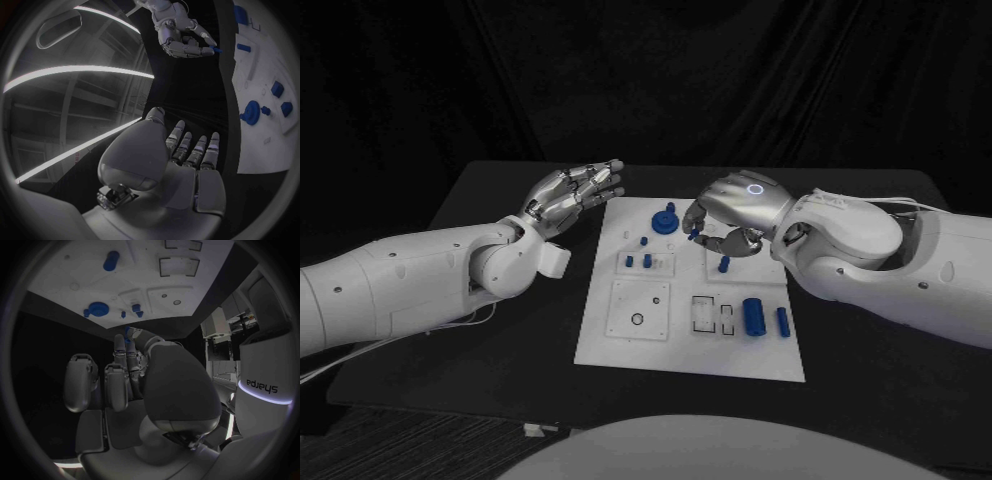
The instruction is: Assemble the parts on the task board
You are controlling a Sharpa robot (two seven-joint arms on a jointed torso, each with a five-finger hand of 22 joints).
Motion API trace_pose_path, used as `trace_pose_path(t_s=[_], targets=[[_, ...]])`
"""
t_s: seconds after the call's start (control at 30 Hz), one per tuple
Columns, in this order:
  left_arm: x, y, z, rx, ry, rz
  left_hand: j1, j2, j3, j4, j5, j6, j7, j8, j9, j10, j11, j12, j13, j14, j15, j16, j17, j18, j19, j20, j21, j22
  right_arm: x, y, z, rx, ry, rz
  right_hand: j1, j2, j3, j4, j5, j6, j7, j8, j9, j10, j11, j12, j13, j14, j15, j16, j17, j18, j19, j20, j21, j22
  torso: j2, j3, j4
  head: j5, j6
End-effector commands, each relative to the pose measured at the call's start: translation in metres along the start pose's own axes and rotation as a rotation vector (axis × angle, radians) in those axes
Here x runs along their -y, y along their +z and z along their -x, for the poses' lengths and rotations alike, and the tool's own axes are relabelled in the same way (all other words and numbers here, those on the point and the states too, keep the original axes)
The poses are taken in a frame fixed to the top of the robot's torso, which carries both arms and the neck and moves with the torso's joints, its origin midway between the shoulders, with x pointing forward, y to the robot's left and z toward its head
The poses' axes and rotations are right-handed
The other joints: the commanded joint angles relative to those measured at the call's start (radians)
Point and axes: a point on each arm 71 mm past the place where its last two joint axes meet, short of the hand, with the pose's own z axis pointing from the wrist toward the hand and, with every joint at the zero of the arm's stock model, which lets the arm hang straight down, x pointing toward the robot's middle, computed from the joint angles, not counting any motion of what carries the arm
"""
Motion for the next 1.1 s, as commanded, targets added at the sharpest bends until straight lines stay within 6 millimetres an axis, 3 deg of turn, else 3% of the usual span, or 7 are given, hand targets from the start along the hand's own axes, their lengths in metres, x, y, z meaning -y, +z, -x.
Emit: trace_pose_path(t_s=[0.03,0.3,0.57,1.1], targets=[[0.006,0.000,-0.001,0.000,-0.010,-0.086,0.011,0.003,0.007,0.001,0.004,0.004,0.017,0.005,0.000,0.004,0.007,0.003,0.002,0.004,0.004,0.005,0.001,-0.007,-0.005,-0.001,-0.006,-0.001,-0.012,0.006,-0.004,-0.027,-0.016,0.010,-0.001,0.008,0.000,-0.008,-0.007,0.008,0.002,-0.001,0.000,0.009,-0.002,-0.004,-0.002,0.065,0.009,-0.005,0.094,-0.008,0.000,0.007,0.002,0.191,0.000,-0.0003,0.0001,0.007,0.000],[0.005,0.000,-0.002,-0.001,-0.011,-0.082,0.011,0.004,0.007,0.002,0.005,0.007,0.017,0.005,0.001,0.004,0.007,0.004,0.002,0.004,0.005,0.005,0.000,-0.008,-0.006,-0.001,-0.007,-0.002,-0.033,0.020,-0.021,-0.051,-0.016,0.073,0.004,0.010,0.002,-0.012,-0.006,0.008,0.002,-0.002,-0.001,0.012,-0.003,-0.005,-0.002,0.064,0.009,-0.006,0.092,-0.007,-0.001,0.007,-0.001,0.190,0.000,-0.0001,0.0003,0.020,0.000],[0.003,0.003,-0.007,-0.016,-0.022,-0.080,0.011,0.004,0.008,0.002,0.005,0.006,0.018,0.005,0.001,0.004,0.008,0.004,0.002,0.003,0.005,0.005,0.000,-0.008,-0.007,-0.001,-0.007,-0.003,-0.043,0.026,-0.042,-0.092,-0.015,0.097,0.006,0.010,0.003,-0.015,-0.004,0.008,0.003,-0.004,-0.002,0.013,-0.002,-0.006,-0.002,0.064,0.009,-0.006,0.092,-0.006,-0.002,0.007,-0.003,0.189,0.000,-0.0003,0.0000,0.037,0.000],[0.001,0.004,-0.007,-0.024,-0.028,-0.070,0.013,0.008,0.011,0.003,0.007,0.009,0.019,0.006,0.001,0.005,0.009,0.004,0.002,0.000,0.005,0.004,0.000,-0.009,-0.009,-0.001,-0.009,-0.005,-0.050,0.030,-0.057,-0.109,0.003,0.115,0.009,0.011,0.003,-0.018,-0.001,0.008,0.004,-0.006,-0.003,0.013,-0.002,-0.007,-0.002,0.064,0.009,-0.006,0.092,-0.006,-0.002,0.007,-0.003,0.189,0.000,-0.0003,0.0000,0.043,0.000]])
